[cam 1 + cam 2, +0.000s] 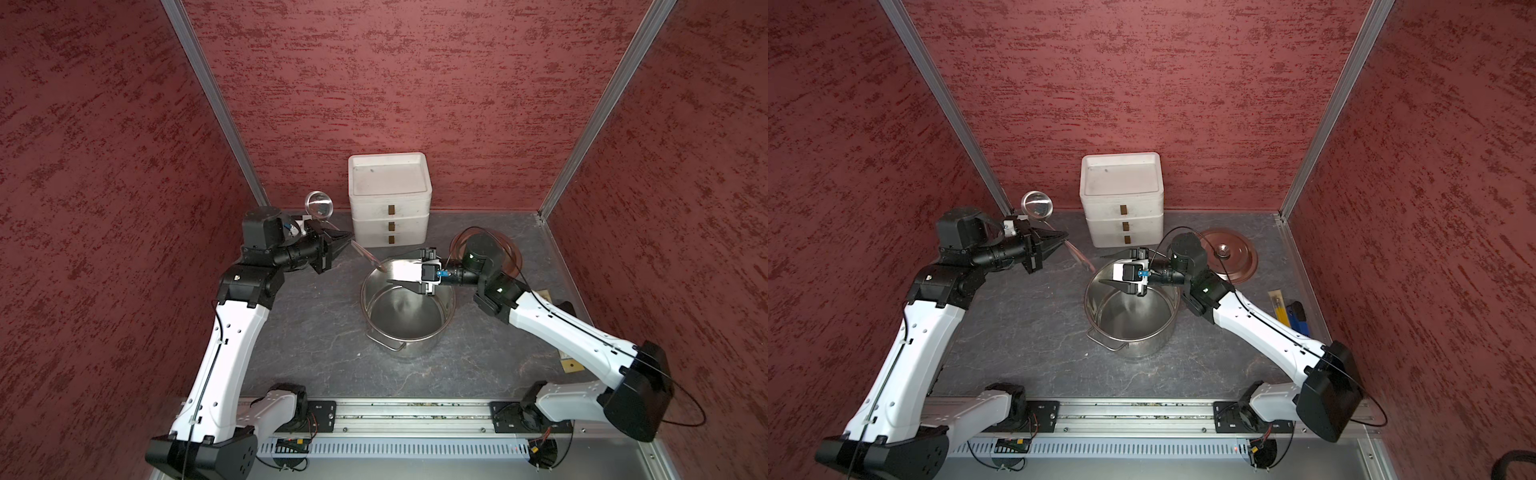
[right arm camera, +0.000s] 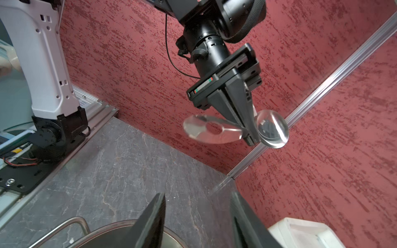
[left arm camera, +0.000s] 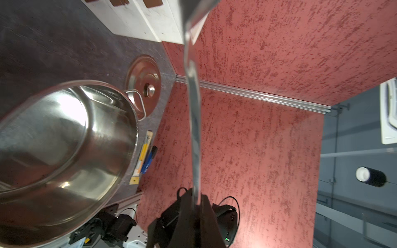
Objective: Stir the soup with a spoon
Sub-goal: Pick up the spoon from the center of the board.
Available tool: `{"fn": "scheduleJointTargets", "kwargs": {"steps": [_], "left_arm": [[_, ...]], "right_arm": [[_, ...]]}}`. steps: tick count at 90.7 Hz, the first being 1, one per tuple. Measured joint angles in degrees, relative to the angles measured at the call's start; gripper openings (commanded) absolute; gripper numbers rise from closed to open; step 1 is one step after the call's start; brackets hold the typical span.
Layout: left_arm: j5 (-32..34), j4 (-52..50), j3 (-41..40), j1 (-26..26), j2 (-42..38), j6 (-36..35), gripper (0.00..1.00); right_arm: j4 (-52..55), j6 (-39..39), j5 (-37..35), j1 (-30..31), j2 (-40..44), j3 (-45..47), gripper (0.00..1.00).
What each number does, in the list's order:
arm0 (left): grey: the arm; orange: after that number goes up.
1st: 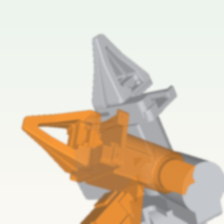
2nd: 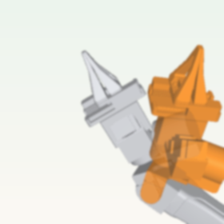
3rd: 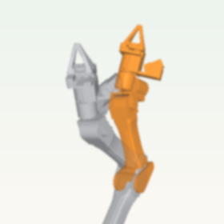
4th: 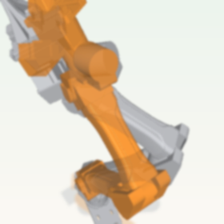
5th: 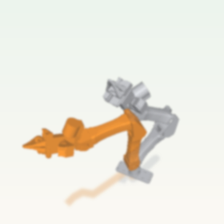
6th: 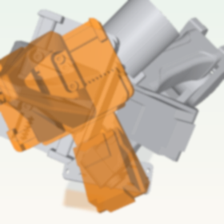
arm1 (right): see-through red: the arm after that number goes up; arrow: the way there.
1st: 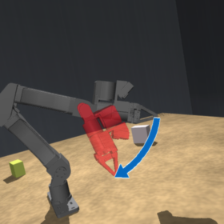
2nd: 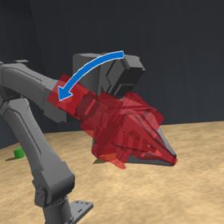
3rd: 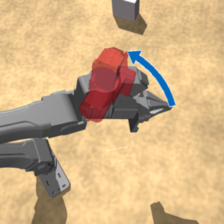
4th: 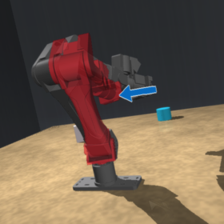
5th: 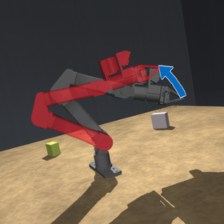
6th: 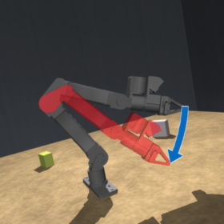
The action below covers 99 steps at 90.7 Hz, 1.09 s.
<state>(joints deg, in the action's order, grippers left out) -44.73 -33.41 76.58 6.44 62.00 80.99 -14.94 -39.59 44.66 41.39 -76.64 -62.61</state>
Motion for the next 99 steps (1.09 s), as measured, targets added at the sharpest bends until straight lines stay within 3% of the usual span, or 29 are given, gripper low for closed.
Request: {"fn": "scheduleJointTargets", "kwargs": {"steps": [16, 34, 45, 53, 71, 93, 96, 98, 99], "left_arm": [[-1.0, 2.8, -0.2, 2.7, -0.7, 5.6, 0.0], [-1.8, 5.0, -2.1, 3.5, -1.4, 8.4, 0.0], [-2.0, 5.8, -3.2, 3.6, -1.5, 9.4, 0.0], [-2.3, 6.6, -3.4, 3.5, -1.6, 9.7, 0.0], [-3.4, 7.8, -3.7, 3.6, -1.7, 10.0, 0.0], [-4.0, 8.2, -3.9, 3.5, -1.7, 11.6, 0.0], [-4.1, 8.1, -3.9, 3.5, -1.6, 11.6, 0.03], [-4.2, 8.0, -3.9, 3.5, -1.6, 11.8, 0.06], [-4.2, 8.0, -3.9, 3.5, -1.5, 11.8, 0.08]], "right_arm": [[-4.7, -1.8, -0.2, 0.3, -0.5, -1.8, 0.51], [-13.6, 0.4, -0.3, 0.7, -1.1, -2.5, 0.5], [-13.8, -0.5, 1.2, 1.7, -1.1, -3.5, 0.49], [-12.7, -1.8, 2.5, 2.8, -1.1, -4.6, 0.44], [-9.1, -3.8, 4.2, 4.2, -1.2, -6.8, 0.17], [-8.3, -5.4, 4.2, 4.4, -1.8, -8.0, 0.14], [-8.4, -5.4, 4.1, 4.4, -1.9, -8.1, 0.1], [-8.6, -5.5, 3.9, 4.4, -1.9, -8.3, 0.0], [-8.9, -5.8, 3.7, 4.4, -2.0, -8.3, 0.0]]}}
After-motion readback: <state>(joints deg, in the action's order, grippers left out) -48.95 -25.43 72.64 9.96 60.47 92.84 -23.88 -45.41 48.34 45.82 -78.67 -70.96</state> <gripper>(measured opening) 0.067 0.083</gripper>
